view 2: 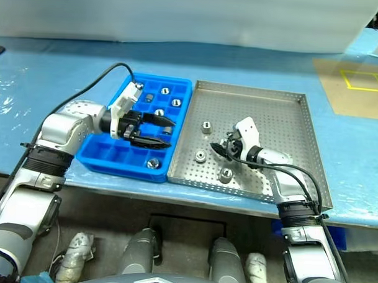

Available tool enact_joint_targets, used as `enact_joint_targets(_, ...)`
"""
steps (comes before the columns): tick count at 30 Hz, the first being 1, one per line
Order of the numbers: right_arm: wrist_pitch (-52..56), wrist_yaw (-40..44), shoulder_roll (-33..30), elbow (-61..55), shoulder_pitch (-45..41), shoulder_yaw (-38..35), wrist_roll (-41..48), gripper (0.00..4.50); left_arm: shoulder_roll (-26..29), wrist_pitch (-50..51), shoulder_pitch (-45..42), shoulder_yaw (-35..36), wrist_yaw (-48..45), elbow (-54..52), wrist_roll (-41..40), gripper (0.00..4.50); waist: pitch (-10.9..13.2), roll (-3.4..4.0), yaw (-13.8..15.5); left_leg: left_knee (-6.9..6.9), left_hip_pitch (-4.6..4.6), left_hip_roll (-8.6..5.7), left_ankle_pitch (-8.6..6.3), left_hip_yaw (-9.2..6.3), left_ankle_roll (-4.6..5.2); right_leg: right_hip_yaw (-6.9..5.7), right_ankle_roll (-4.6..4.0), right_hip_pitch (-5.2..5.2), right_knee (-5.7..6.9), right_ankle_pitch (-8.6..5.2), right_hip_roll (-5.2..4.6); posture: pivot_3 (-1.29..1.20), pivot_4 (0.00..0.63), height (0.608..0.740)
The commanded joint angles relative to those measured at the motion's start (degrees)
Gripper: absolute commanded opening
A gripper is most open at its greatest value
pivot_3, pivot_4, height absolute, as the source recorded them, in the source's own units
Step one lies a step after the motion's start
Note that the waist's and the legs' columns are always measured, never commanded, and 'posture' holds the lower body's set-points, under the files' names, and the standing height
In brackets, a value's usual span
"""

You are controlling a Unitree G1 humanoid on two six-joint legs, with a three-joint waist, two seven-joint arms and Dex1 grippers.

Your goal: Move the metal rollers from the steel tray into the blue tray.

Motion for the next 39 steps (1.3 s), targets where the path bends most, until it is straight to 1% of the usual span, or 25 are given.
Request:
enact_joint_targets(1, -2.9, 0.94, 0.21, 1.74, -1.18, 0.08, -0.52, 3.97, 1.04, 0.79, 0.09, 2.21, 0.7, -3.81, -1.47, 4.5, 0.0, 0.0, 0.08, 0.0, 0.0, 0.0, 0.0, 0.0, 0.0, 0.0, 0.0, 0.0, -0.01, 0.0, -0.01, -0.07, 0.15, 0.74)
enact_joint_targets(8, -4.9, 1.04, 0.84, 4.0, -1.08, 0.47, -1.89, 3.97, 1.41, 1.26, 0.44, 2.38, 1.64, -4.65, -1.35, 4.5, 0.0, 0.0, 0.13, -0.01, 0.02, -0.01, 0.0, 0.0, 0.0, 0.0, 0.0, 0.0, 0.0, 0.0, -0.03, -0.07, 0.15, 0.74)
enact_joint_targets(11, -6.2, 0.54, 0.89, 4.39, -0.99, 0.19, -2.48, 3.35, 1.24, 1.35, 0.21, 2.4, 1.82, -4.6, -1.44, 4.5, 0.0, 0.0, 0.13, -0.01, 0.01, -0.02, 0.0, 0.0, 0.0, 0.0, 0.0, 0.0, -0.01, 0.0, -0.03, -0.08, 0.15, 0.74)
enact_joint_targets(14, -6.06, 0.19, 0.41, 4.87, -1.15, 0.65, -3.68, 2.35, 0.97, 1.08, -0.1, 2.22, 1.93, -4.19, -1.27, 4.5, 0.0, 0.0, 0.08, -0.02, 0.01, -0.02, 0.0, 0.0, 0.0, 0.0, 0.0, 0.0, -0.02, 0.0, -0.03, -0.09, 0.15, 0.74)
enact_joint_targets(16, -6.72, 0.61, 0.19, 4.9, -0.91, 0.77, -4.01, 2.35, 0.82, 1.11, -0.13, 2.11, 2.0, -4.28, -1.35, 4.5, 0.0, 0.0, 0.05, -0.03, 0.01, -0.02, 0.0, 0.0, 0.0, 0.0, 0.0, 0.0, -0.02, 0.0, -0.03, -0.09, 0.15, 0.74)
enact_joint_targets(19, -6.93, 0.21, 0.28, 4.87, -0.81, 0.45, -4.35, 1.76, 0.7, 1.03, -0.21, 2.0, 2.06, -4.2, -1.36, 4.5, 0.0, 0.0, 0.02, -0.04, 0.01, -0.02, 0.0, 0.0, 0.0, 0.0, 0.0, 0.0, -0.03, 0.0, -0.03, -0.09, 0.15, 0.74)
enact_joint_targets(20, -6.98, -0.37, 0.26, 5.2, -0.96, 0.53, -4.86, 1.66, 0.67, 0.98, -0.3, 2.0, 2.04, -4.05, -1.34, 4.5, 0.0, 0.0, 0.01, -0.04, 0.01, -0.02, 0.0, 0.0, 0.0, 0.0, 0.0, 0.0, -0.03, 0.0, -0.03, -0.09, 0.15, 0.74)
enact_joint_targets(24, -7.14, 0.61, 0.42, 5.06, -1.12, 0.06, -4.08, 1.66, 0.72, 0.96, -0.56, 2.16, 2.07, -3.68, -1.31, 4.5, 0.0, 0.0, 0.01, -0.04, 0.01, -0.03, 0.0, 0.0, 0.0, 0.0, 0.0, 0.0, -0.04, 0.0, -0.03, -0.09, 0.15, 0.74)
enact_joint_targets(28, -7.81, 0.81, -0.46, 4.02, -1.79, 1.54, -6.12, 1.66, 1.82, 2.76, 0.41, 2.25, 1.41, -5.49, -2.24, 4.5, 0.0, 0.0, -0.01, -0.05, 0.01, -0.02, 0.0, 0.0, 0.0, 0.0, 0.0, 0.0, -0.04, 0.0, -0.03, -0.08, 0.15, 0.74)
enact_joint_targets(31, -6.84, 1.73, -0.23, 0.52, -2.85, 2.3, -5.6, 1.66, 2.79, 3.32, 0.78, 2.9, 1.41, -6.65, -2.74, 4.5, 0.0, 0.0, -0.01, -0.08, 0.01, -0.02, 0.0, 0.0, 0.0, 0.0, 0.0, -0.01, -0.08, 0.0, -0.02, -0.06, 0.15, 0.74)
enact_joint_targets(33, -4.45, 3.0, 1.6, -4.94, -5.71, 3.37, -3.27, 1.66, 5.13, 4.54, -1.12, 6.1, 2.12, -7.71, -4.19, 4.5, 0.06, 0.02, 0.06, -0.1, 0.01, -0.02, 0.0, 0.0, -0.01, 0.0, 0.0, -0.01, -0.1, 0.0, -0.02, -0.04, 0.15, 0.74)
enact_joint_targets(34, -3.64, 3.1, 2.79, -6.29, -7.18, 3.75, -2.47, 1.66, 6.57, 4.6, -1.48, 7.27, 2.14, -8.17, -4.39, 4.5, 0.13, -0.03, -0.46, -0.12, -0.03, -0.02, -0.01, 0.0, 0.0, 0.0, 0.01, -0.05, -0.12, 0.0, -0.02, -0.04, 0.15, 0.74)
enact_joint_targets(35, -2.88, 3.16, 3.6, -7.06, -8.11, 3.86, -2.1, 1.66, 7.54, 4.59, -1.63, 7.84, 2.22, -8.45, -4.54, 4.5, 0.13, -0.03, -0.61, -0.09, -0.2, 0.1, 0.02, -0.02, -0.04, 0.09, 0.0, -0.45, 0.02, 0.01, 0.07, -0.02, 0.15, 0.74)
enact_joint_targets(36, -2.24, 3.01, 4.89, -7.05, -9.45, 4.0, -1.7, 1.66, 8.84, 4.78, -1.14, 8.51, 2.3, -8.87, -4.59, 4.5, 0.13, -0.02, -0.65, -0.12, -0.29, 0.13, 0.05, -0.04, -0.1, 0.1, -0.03, -0.6, 0.06, 0.03, 0.11, -0.01, 0.15, 0.74)
enact_joint_targets(39, -1.62, 2.97, 8.02, -6.63, -13.24, 5.59, -1.77, 1.66, 12.3, 5.73, 0.91, 10.41, 2.9, -10.38, -4.95, 4.5, 0.1, 0.02, -0.1, -0.3, -0.28, 0.26, 0.11, -0.03, -0.18, 0.04, -0.14, -0.69, 0.08, -0.04, 0.22, 0.03, 0.15, 0.74)
